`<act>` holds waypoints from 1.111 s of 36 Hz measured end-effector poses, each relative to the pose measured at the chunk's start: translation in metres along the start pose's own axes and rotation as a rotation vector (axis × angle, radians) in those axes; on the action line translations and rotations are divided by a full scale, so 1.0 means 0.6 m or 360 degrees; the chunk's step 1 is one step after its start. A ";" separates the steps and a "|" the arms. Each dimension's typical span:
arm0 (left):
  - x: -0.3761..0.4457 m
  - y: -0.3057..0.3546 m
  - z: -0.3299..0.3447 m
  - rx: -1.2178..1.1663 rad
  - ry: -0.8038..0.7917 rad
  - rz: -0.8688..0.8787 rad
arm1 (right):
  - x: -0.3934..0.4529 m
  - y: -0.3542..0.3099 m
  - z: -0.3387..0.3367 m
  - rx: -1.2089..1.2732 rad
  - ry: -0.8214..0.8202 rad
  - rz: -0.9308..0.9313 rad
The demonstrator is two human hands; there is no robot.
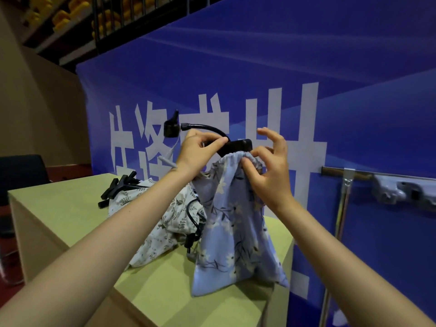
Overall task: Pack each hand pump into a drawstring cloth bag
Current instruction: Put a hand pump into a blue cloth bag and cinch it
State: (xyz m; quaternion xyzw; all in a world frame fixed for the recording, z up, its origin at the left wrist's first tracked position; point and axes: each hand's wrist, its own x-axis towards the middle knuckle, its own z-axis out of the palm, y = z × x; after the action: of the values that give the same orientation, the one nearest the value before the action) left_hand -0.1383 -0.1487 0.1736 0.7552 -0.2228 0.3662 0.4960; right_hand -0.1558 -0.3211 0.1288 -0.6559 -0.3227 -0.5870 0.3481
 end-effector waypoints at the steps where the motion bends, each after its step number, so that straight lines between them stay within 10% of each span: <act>1: 0.000 -0.001 0.002 0.0022 -0.0003 0.0010 | 0.002 -0.004 -0.004 0.0001 0.0021 0.0008; 16: -0.021 0.004 -0.001 -0.0431 -0.0234 -0.0116 | 0.052 0.011 -0.027 0.0005 -0.0403 0.0394; 28: -0.061 -0.012 -0.050 0.0207 -0.0872 -0.0246 | 0.049 0.025 -0.036 -0.0051 -0.0516 0.0487; 40: -0.030 0.007 -0.068 -0.0289 -0.0249 -0.0443 | 0.062 0.008 -0.059 0.0374 -0.0554 0.0866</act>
State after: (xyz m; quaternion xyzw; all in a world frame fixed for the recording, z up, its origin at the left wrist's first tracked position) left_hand -0.1659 -0.1138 0.1717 0.7570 -0.1862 0.2126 0.5892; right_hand -0.1671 -0.3528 0.1681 -0.7636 -0.2558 -0.3107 0.5049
